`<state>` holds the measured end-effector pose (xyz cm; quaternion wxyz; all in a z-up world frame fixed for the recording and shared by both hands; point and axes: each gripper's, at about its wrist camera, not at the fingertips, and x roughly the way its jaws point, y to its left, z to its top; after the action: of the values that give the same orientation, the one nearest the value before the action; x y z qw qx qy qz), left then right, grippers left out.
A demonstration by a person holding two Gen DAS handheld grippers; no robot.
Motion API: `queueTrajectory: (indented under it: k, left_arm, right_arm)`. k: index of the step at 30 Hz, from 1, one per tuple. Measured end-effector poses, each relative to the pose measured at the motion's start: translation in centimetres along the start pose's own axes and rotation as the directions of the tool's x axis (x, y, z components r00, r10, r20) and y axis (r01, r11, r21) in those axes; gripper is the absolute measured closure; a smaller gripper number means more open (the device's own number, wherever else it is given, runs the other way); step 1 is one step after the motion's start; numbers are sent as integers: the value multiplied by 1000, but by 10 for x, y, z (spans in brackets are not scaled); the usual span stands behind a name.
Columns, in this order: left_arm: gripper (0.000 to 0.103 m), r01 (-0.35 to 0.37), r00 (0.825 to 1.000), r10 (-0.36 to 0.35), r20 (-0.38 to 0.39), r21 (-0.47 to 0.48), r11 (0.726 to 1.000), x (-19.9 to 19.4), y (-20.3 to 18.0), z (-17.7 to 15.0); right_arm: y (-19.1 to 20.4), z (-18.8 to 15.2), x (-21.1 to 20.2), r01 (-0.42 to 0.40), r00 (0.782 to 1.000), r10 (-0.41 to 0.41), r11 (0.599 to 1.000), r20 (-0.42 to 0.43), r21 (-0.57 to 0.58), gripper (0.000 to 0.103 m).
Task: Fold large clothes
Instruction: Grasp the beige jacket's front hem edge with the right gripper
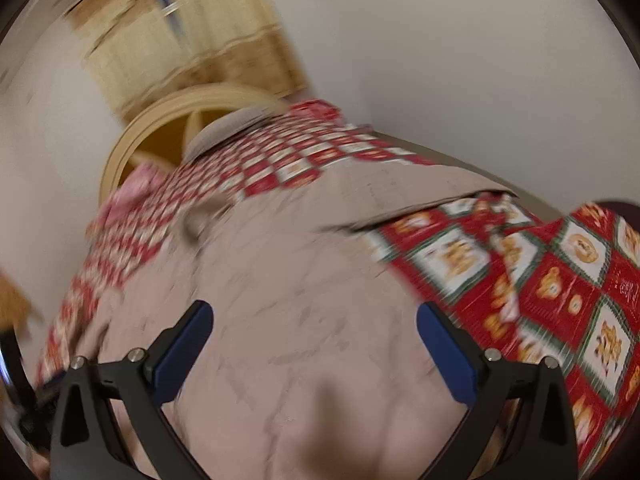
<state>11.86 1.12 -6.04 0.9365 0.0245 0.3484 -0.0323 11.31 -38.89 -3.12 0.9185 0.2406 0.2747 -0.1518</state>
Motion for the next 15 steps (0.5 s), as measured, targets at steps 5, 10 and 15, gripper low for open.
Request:
queueTrajectory:
  k: [5,10,15]
  left_arm:
    - [1,4,1000,-4,-15,0,1000,50,4,5]
    - [1,20,991,-25,-128,-45,999,87,11,-17]
    - [1,0,990,-3,-143,-22,1000,91,5,-18]
  right_arm:
    - [-90,57,11,-34,999,45,946,-26,324,26]
    - [-213,79,46,-19,995,79,730,-56,683,26]
    - [-266,95,74,83,995,-24,705,-93,705,26]
